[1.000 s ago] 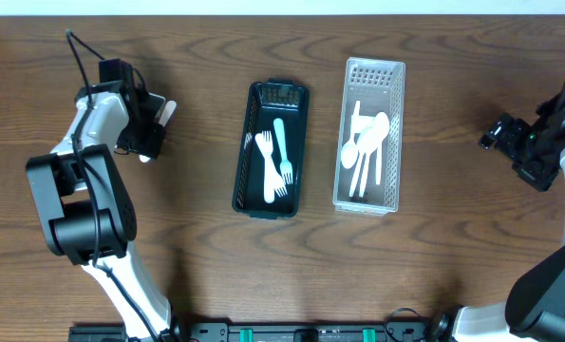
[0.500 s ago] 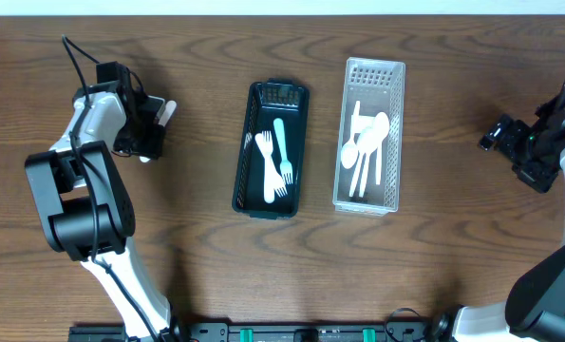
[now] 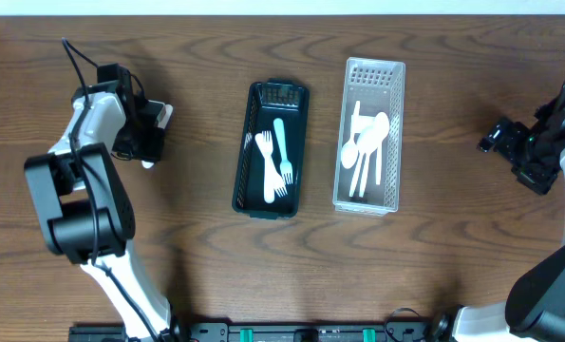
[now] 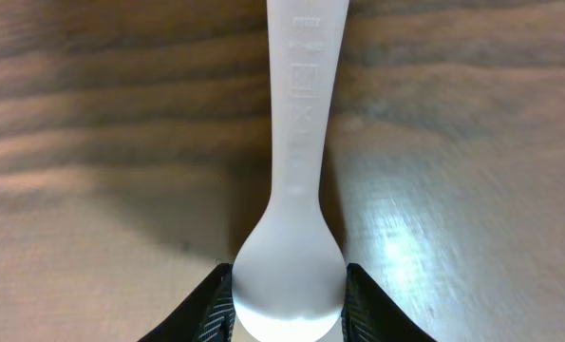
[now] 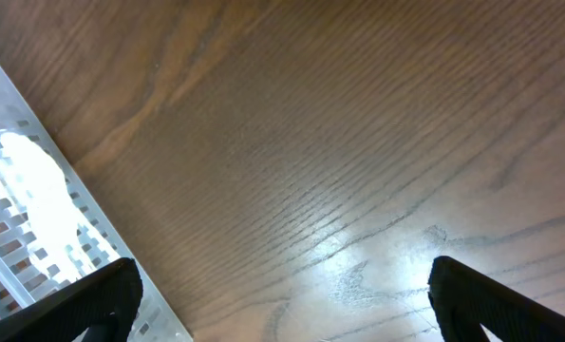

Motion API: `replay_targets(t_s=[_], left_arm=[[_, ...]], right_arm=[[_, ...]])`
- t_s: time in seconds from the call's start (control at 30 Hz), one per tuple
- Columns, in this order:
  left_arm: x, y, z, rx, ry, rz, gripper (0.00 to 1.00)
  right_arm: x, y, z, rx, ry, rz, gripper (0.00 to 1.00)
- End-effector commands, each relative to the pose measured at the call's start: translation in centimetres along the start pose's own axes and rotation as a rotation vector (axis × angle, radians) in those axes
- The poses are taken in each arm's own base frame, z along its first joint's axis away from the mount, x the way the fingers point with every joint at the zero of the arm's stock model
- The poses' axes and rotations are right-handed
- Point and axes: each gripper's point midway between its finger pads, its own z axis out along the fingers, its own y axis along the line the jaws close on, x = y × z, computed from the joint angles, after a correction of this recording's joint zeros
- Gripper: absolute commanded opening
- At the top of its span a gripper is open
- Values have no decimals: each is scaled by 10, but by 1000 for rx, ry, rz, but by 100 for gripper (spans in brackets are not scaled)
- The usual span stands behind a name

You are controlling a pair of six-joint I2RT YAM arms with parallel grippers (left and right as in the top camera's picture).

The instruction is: Pack container

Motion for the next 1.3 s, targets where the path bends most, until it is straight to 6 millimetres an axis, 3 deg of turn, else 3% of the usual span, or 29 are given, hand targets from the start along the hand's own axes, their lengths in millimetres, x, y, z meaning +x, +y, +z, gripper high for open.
replay_targets(t_s=[0.0,0.17,0.3,0.5,0.67,0.87,0.9,1.0,1.13,1.17,1.27], left_arm=[[-13,-6,-66,-53,-143,-42,31],[-13,-60,-144,-44,-283,-48,29],[-2,-118,-171,2,-303,-28,27],[9,-194,-161,80,-236,-129,26],[10,-234,-132,97,-181,-142,26],[12,-249,-82,64,-60,-118,28],[12,-249,-75,59,-44,-118,36],[12,-249,-69,53,-28,-121,43],[0,-249,-96,78,-104,-127,81],[-4,-249,-107,88,-137,-129,84],[-13,-246,-139,118,-233,-138,85]], right_arm=[[1,-4,3,8,10,-3,99],[1,-4,3,8,9,-3,99],[1,-4,3,8,9,-3,99],[1,-4,3,8,9,-3,99],[1,-4,3,8,10,-3,99],[1,-4,3,8,10,-3,99],[1,-4,3,8,9,-3,99],[0,-3,3,6,5,-3,99],[-5,-1,3,-1,-13,-6,99],[-5,0,3,-10,-12,-7,95],[-4,3,3,-26,-7,-7,49]])
